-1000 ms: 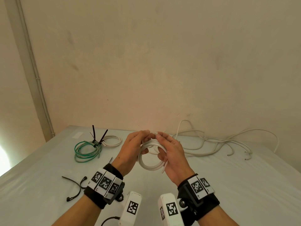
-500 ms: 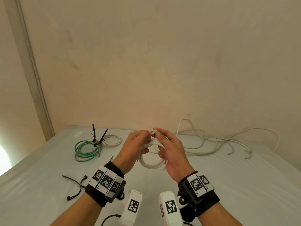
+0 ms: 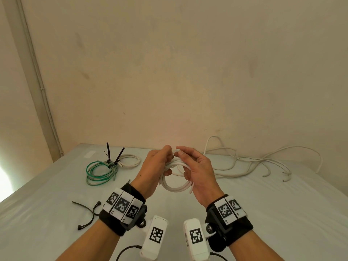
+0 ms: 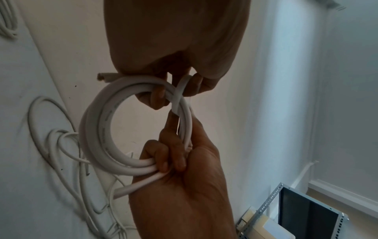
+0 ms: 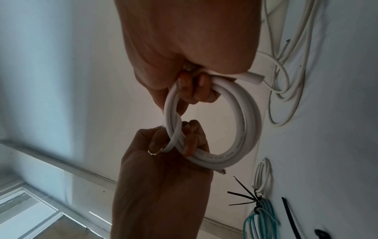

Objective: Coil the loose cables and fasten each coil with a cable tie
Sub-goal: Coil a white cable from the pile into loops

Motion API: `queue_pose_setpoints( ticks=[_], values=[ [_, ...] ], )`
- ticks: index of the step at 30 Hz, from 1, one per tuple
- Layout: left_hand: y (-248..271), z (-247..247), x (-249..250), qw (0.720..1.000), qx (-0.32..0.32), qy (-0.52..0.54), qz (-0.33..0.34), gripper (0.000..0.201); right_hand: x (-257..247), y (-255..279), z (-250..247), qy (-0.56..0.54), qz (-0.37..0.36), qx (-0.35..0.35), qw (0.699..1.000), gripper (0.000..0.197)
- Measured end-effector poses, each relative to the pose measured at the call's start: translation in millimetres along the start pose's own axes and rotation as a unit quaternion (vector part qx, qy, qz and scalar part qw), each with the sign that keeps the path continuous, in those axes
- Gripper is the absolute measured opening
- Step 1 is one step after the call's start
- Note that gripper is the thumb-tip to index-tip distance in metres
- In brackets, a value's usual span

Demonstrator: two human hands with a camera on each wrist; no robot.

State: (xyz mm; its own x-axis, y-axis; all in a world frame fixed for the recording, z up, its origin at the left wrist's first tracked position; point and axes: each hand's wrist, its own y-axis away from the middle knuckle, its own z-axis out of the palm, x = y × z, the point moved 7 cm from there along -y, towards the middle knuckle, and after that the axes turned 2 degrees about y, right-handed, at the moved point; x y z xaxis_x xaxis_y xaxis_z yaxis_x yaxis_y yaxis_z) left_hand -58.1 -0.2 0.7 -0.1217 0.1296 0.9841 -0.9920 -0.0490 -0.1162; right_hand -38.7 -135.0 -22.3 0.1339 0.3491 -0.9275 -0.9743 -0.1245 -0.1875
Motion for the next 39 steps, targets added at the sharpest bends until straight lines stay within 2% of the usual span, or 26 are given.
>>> queue_pose_setpoints(
  ticks=[2,9,14,22,34,39],
  values=[
    [-1,1,0,1.0,-0.006,0.01,-0.011,0.024,0,-2,0,0.01,-0.005,-0.002,1.0,0.019],
    [-6,4,6,1.0,-0.007,-0.001,-0.024,0.038,-4,-7,1,0.018,-0.017,-0.011,1.0,0.017],
    [-12,7,12,1.0,-0.009,-0.016,-0.022,0.039,-7,-14,-2,0.025,-0.025,-0.007,0.999,0.015],
    [-13,13,16,0.997,-0.035,-0.062,-0.001,0.041,-3,-18,-7,-0.005,0.003,-0.025,1.0,0.014],
    [-17,13,17,0.996,-0.021,-0.086,0.014,0.036,0,-23,-8,-0.015,0.03,-0.003,0.999,0.015],
    [-17,15,13,0.992,-0.039,-0.118,0.012,0.034,4,-22,-8,-0.016,0.038,-0.02,0.999,0.01]
  ],
)
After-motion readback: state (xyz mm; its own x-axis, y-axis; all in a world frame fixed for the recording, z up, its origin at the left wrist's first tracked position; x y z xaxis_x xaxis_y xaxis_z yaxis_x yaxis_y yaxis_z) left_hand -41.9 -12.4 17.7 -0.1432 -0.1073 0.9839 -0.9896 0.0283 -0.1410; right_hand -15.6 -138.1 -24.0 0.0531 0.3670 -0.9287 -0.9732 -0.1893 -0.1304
